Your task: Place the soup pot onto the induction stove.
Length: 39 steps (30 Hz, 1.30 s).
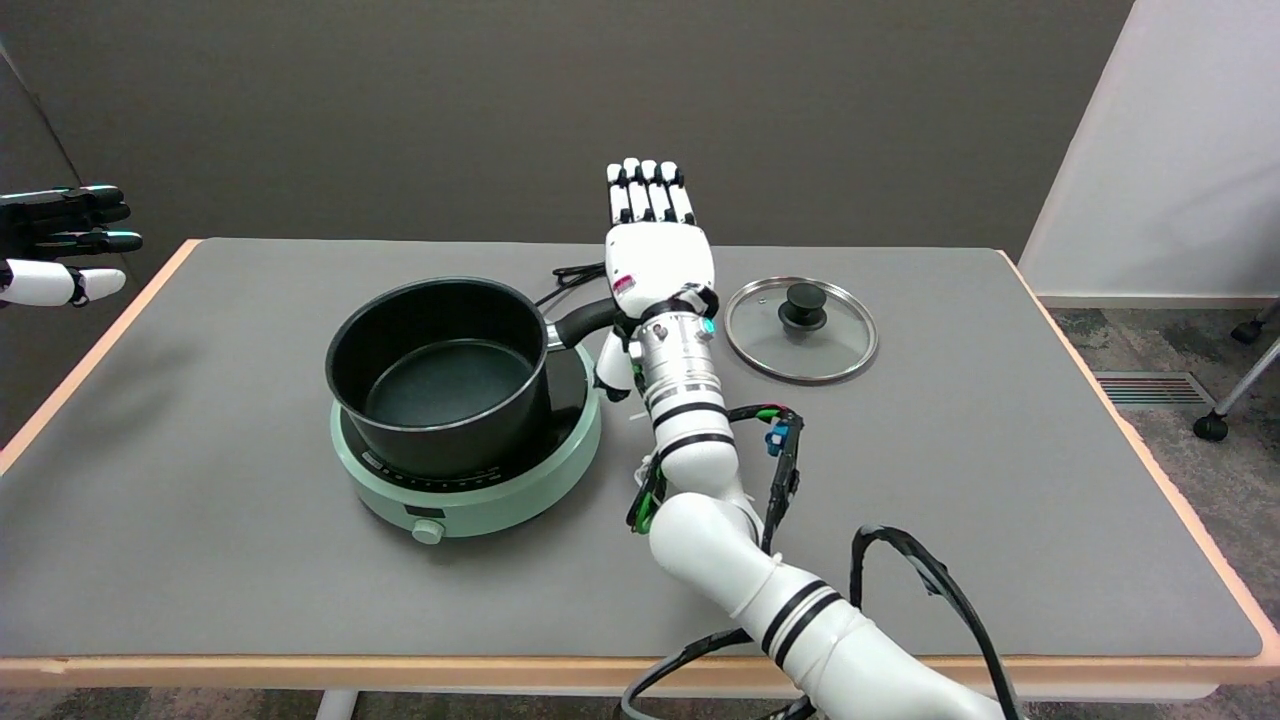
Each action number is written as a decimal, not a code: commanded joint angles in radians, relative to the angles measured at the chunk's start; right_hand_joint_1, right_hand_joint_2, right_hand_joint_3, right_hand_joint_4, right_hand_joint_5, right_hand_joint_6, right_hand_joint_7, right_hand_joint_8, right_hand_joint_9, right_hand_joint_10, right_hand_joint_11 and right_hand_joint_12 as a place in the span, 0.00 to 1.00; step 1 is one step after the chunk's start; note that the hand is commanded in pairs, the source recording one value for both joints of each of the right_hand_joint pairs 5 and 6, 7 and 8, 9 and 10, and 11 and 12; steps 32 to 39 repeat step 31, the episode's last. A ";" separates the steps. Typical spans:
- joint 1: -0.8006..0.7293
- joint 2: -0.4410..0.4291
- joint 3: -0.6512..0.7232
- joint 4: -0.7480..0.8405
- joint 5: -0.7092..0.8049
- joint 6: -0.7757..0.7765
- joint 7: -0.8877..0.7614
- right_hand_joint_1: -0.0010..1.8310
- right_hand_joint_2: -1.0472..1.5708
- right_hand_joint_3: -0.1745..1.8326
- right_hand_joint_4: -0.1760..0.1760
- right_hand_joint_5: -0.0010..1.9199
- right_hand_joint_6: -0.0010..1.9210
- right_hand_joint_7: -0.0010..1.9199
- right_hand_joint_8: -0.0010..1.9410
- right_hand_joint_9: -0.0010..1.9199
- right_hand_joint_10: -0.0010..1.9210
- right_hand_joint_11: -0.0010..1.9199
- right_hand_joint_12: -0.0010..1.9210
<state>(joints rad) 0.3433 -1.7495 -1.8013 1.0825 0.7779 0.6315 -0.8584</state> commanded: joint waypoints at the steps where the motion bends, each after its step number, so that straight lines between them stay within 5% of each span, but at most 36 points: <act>1: -0.048 0.030 -0.011 0.087 0.002 -0.034 -0.001 0.72 0.10 0.90 0.01 0.02 0.02 0.02 0.02 0.02 0.02 0.02 0.02; 14: -0.142 0.141 0.024 0.245 0.026 -0.034 -0.001 0.71 0.10 0.88 0.07 0.01 0.01 0.01 0.01 0.01 0.01 0.01 0.01; 30: -0.341 0.466 0.180 0.492 0.197 -0.023 0.073 0.69 0.11 0.89 0.19 0.01 0.01 0.01 0.01 0.01 0.01 0.01 0.01; 39: -0.347 0.476 0.193 0.493 0.197 -0.023 0.083 0.69 0.11 0.88 0.20 0.01 0.01 0.01 0.01 0.01 0.01 0.01 0.01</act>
